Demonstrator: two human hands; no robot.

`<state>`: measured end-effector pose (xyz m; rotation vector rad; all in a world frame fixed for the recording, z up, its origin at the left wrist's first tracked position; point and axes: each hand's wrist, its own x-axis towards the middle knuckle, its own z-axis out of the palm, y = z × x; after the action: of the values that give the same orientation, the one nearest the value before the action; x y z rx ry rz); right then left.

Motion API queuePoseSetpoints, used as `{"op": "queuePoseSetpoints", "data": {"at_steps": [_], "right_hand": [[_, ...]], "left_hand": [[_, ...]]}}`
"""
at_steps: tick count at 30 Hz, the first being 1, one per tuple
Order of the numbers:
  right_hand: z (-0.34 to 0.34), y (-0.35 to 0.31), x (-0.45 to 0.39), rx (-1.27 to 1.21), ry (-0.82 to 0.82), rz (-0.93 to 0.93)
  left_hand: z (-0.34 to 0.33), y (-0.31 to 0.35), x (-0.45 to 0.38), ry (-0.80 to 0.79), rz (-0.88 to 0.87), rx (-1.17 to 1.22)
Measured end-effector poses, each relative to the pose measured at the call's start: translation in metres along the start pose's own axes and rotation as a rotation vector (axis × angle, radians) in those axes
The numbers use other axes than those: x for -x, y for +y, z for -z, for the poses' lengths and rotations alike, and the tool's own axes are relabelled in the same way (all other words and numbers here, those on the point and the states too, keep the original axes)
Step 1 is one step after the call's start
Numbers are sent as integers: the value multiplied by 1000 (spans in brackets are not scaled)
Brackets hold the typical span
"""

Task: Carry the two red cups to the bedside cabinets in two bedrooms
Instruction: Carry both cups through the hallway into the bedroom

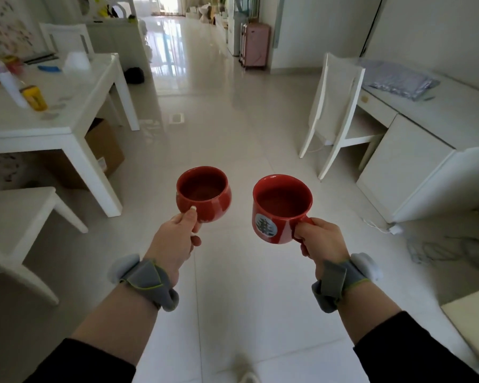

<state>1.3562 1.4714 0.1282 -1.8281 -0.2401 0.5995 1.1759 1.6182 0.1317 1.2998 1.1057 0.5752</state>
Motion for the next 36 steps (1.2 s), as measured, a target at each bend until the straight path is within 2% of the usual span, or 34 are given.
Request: {"op": "queuePoseSetpoints", "data": {"at_steps": [11,13,22,36], "right_hand": [[-63,-75,-179,-14,44,-21],[-91,-92,-233,-35,68,-38],[-151,-149,-357,-72,130,-61],[-185,-245,-651,-33,144,-20]], "left_hand": [[-50,77,-187,-43,-16,-9],[-56,96,-253,-90,-27,-22],[-75,163,-407,-173,-51,-131],[-195,257,-675,-189,19,-55]]}}
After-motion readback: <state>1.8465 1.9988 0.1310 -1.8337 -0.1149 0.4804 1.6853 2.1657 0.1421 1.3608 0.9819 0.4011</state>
